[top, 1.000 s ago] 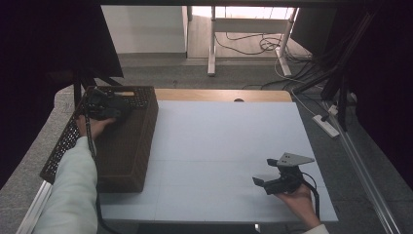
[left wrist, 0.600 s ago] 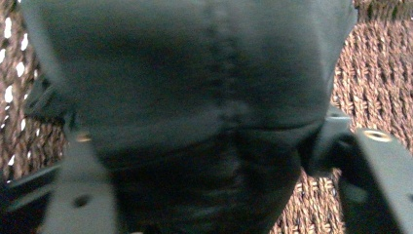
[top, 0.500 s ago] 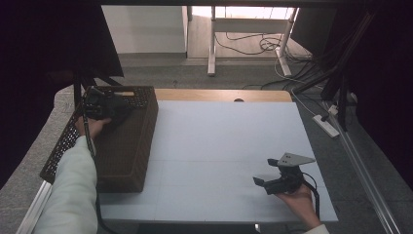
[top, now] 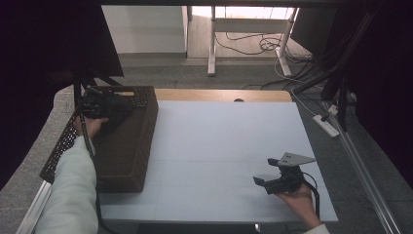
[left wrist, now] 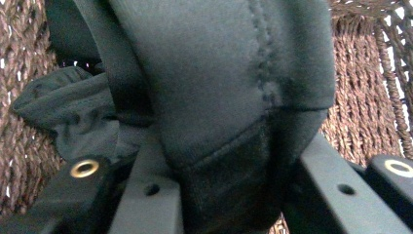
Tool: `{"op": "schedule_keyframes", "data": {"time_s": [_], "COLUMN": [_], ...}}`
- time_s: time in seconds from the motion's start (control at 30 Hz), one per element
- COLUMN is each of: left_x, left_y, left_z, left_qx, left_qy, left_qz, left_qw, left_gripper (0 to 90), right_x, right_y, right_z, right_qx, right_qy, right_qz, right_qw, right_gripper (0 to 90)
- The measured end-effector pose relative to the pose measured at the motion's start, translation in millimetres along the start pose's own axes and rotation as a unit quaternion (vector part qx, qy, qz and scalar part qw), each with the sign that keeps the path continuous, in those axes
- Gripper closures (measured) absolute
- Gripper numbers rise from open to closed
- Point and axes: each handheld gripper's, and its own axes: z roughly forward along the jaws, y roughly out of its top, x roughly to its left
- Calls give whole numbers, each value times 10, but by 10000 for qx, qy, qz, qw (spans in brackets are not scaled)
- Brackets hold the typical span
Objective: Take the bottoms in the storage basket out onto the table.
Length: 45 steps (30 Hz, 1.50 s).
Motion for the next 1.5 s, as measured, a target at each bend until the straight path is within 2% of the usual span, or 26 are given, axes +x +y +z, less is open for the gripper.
{"op": "schedule_keyframes", "data": {"time_s": [0.23, 0.5, 0.73, 1.0, 1.2, 1.5], "left_x": [-12, -52, -63, -84, -131, -127], "left_y": [-13, -19, -37, -55, -64, -138], "left_z": [-96, -213, -259, -345, -441, -578], "left_qx": [-167, -399, -442, -618, -796, -1041], "left_qy": [-166, -247, -303, -355, -473, -706], "left_qz": [17, 86, 95, 129, 196, 185], "left_qw": [9997, 9989, 9985, 9974, 9955, 9919], "left_gripper": [748, 768, 777, 780, 780, 781], "right_x": [3, -1, -11, 2, -2, 3], "right_y": [3, 13, 16, 13, 15, 15], "right_z": [-1, 5, 0, -24, -25, -21], "right_qx": [-11, -27, -53, -68, -82, -73], "right_qy": [12, 57, 97, 87, 78, 82], "right_qz": [-10, -22, -21, -37, -17, -21], "right_qw": [10000, 10000, 9999, 9999, 9999, 9999], "right_gripper": [64, 64, 64, 64, 64, 64]}}
